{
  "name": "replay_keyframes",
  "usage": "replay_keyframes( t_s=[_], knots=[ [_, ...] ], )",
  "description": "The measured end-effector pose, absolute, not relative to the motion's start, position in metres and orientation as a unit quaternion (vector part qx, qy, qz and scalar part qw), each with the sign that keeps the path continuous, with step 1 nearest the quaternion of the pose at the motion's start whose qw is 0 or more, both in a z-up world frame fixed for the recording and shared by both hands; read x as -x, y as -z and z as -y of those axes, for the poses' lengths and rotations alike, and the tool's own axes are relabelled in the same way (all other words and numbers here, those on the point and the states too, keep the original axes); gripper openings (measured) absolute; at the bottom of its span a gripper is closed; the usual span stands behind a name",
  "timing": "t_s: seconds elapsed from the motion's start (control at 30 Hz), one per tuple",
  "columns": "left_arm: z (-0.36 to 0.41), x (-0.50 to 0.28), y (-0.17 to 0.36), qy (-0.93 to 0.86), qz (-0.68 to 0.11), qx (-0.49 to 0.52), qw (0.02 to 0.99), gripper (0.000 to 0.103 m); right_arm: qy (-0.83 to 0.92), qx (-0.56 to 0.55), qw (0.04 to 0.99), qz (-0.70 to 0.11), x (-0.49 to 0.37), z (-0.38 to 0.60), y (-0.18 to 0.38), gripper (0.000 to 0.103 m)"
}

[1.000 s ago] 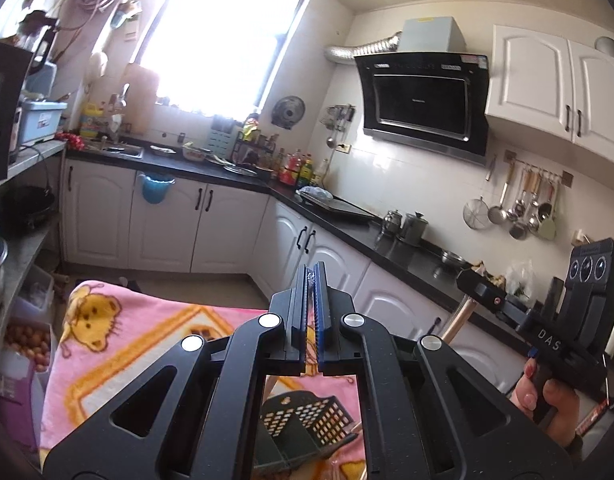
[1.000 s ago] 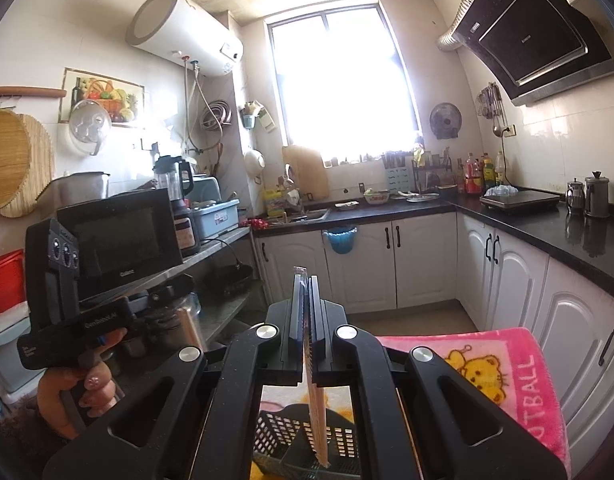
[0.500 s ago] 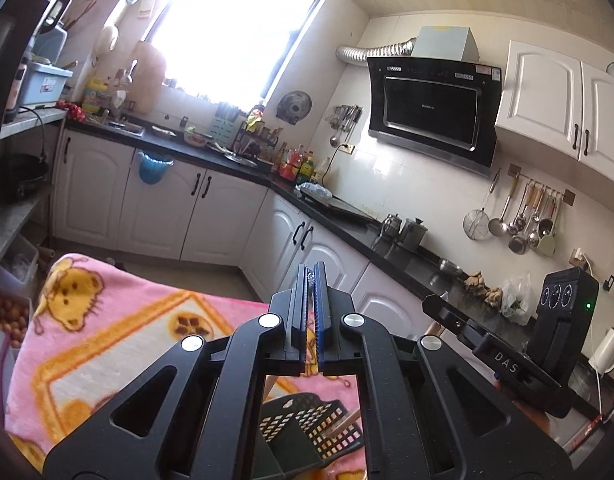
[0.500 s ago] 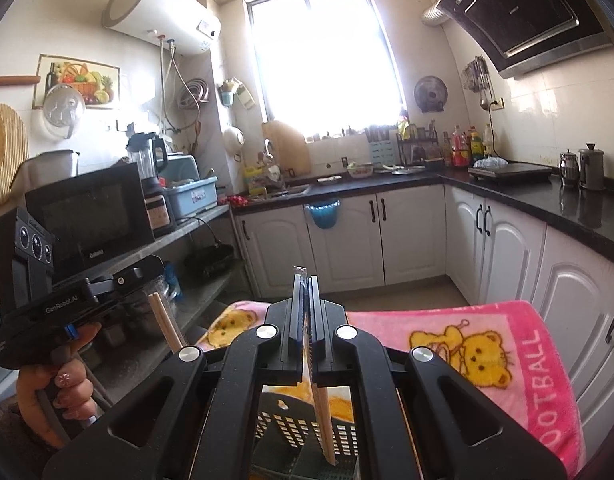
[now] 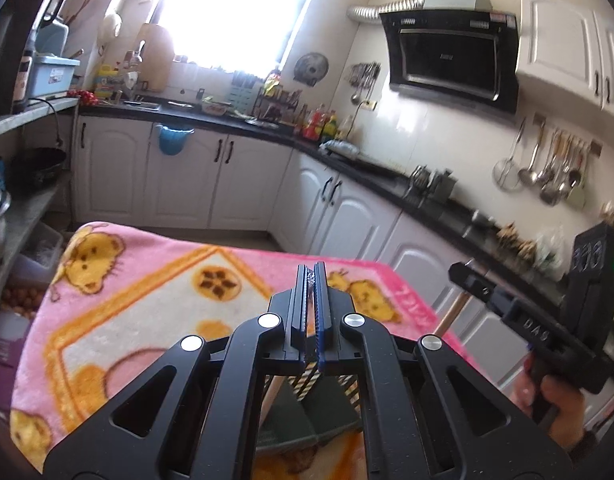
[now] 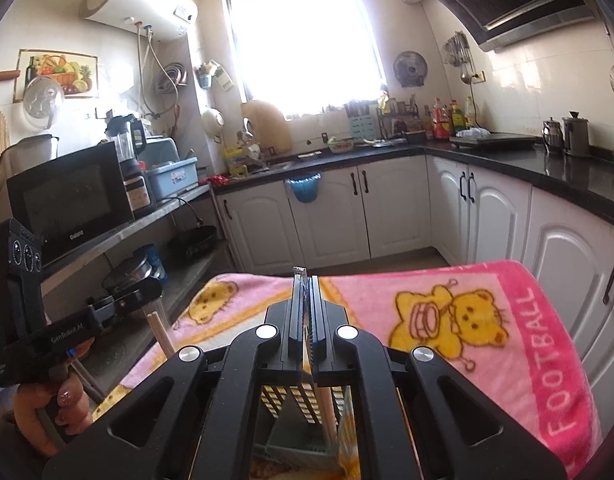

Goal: Organize utensils
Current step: 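Lower the chopsticks into the caddy and open both tools, then withdraw both open tools from the caddy back toward the chopstick pile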

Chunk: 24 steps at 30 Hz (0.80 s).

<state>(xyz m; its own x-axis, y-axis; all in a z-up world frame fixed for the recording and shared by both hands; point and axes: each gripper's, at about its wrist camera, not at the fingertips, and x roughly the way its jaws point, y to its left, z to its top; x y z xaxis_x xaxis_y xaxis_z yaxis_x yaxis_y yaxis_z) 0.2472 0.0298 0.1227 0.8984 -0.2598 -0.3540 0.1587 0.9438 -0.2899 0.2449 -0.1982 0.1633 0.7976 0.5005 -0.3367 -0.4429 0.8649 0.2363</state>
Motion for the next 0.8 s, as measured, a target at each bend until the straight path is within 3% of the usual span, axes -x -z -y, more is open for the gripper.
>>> replay_keyframes(
  t_s=[0.07, 0.13, 0.37, 0.8],
  knots=[
    [-0.026, -0.245, -0.119, 0.11, -0.204, 0.12, 0.965, 0.001, -0.244, -0.074, 0.945, -0.203, -0.242, 0.201, -0.158, 0.007],
    [-0.023, -0.245, -0.115, 0.11, -0.213, 0.115, 0.964, 0.001, -0.237, -0.076, 0.946, -0.209, -0.239, 0.206, -0.151, 0.02],
    [-0.016, -0.236, -0.11, 0.105, -0.215, 0.096, 0.966, 0.004, -0.217, -0.082, 0.948, -0.217, -0.224, 0.222, -0.141, 0.039],
    [-0.025, -0.214, -0.103, 0.086, -0.213, 0.118, 0.966, 0.071, -0.197, -0.07, 0.952, -0.224, -0.197, 0.236, -0.134, 0.062]
  ],
)
